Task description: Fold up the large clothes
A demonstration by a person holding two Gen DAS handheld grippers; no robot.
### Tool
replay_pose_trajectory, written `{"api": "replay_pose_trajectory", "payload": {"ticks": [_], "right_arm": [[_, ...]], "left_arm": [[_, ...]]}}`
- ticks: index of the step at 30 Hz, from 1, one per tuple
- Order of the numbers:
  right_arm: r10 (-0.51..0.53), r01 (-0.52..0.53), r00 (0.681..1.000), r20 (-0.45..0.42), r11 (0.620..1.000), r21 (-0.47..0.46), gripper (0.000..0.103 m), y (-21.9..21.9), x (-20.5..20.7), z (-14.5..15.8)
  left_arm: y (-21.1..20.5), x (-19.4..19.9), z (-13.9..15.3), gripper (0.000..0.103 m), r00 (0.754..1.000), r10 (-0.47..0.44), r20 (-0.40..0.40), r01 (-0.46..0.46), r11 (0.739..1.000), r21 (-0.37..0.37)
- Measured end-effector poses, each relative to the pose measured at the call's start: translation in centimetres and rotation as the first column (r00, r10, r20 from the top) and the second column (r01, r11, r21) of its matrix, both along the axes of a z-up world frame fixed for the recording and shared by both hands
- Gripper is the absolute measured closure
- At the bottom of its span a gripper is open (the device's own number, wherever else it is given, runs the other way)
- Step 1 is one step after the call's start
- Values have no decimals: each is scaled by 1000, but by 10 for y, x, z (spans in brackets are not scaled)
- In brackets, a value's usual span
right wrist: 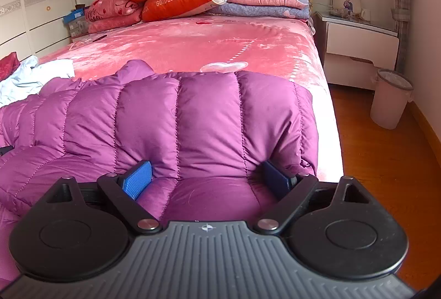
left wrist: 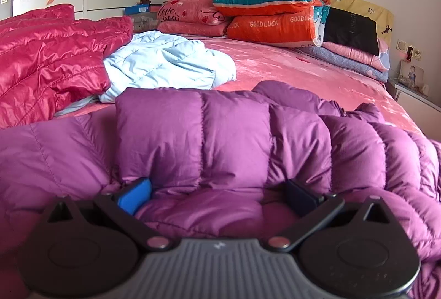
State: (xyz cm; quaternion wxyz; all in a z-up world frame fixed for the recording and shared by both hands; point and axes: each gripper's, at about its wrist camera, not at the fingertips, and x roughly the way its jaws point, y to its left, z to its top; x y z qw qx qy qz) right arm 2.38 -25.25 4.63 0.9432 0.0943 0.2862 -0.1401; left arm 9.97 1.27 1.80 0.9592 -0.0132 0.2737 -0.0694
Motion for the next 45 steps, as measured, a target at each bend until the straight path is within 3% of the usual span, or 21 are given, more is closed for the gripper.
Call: {"api": "replay_pose_trajectory", "payload": {"ticks": [7, 10, 12, 16, 21, 29, 33, 45], "right_arm": [[5, -5, 1000, -6, 1000, -15, 0, 1, 3, 1], [15, -16, 1000, 14, 1000, 9, 0, -4, -3, 4], [17, -19, 999, 43, 999, 39, 0, -9, -11, 7], [-1, -11, 995, 101, 993, 118, 0, -16, -31, 21], [25, -42, 990, 139, 992, 116, 0, -5, -59, 43], [211, -211, 977, 10, 977, 3, 0, 65, -93, 35], [249, -250, 965, -83, 968, 3, 0, 86, -107, 20], [279, -285, 946, -163, 958, -20, 0, 110, -156, 16]], "left_arm": [[-3, -2, 7, 0, 1000, 0, 0, 0, 1000, 28], [-6, -11, 19, 1, 1000, -12, -19, 14, 996, 87], [-6, -29, 33, 1, 1000, -24, -3, 25, 993, 119], [6, -78, 58, 1, 997, -68, 25, 65, 992, 107], [26, -134, 66, 1, 997, -69, -39, 72, 992, 101], [41, -195, 47, 1, 980, -48, -193, 69, 992, 107], [36, -214, 44, 1, 975, -65, -214, 102, 980, 168], [24, -259, 37, 1, 959, -115, -258, 157, 976, 150]]}}
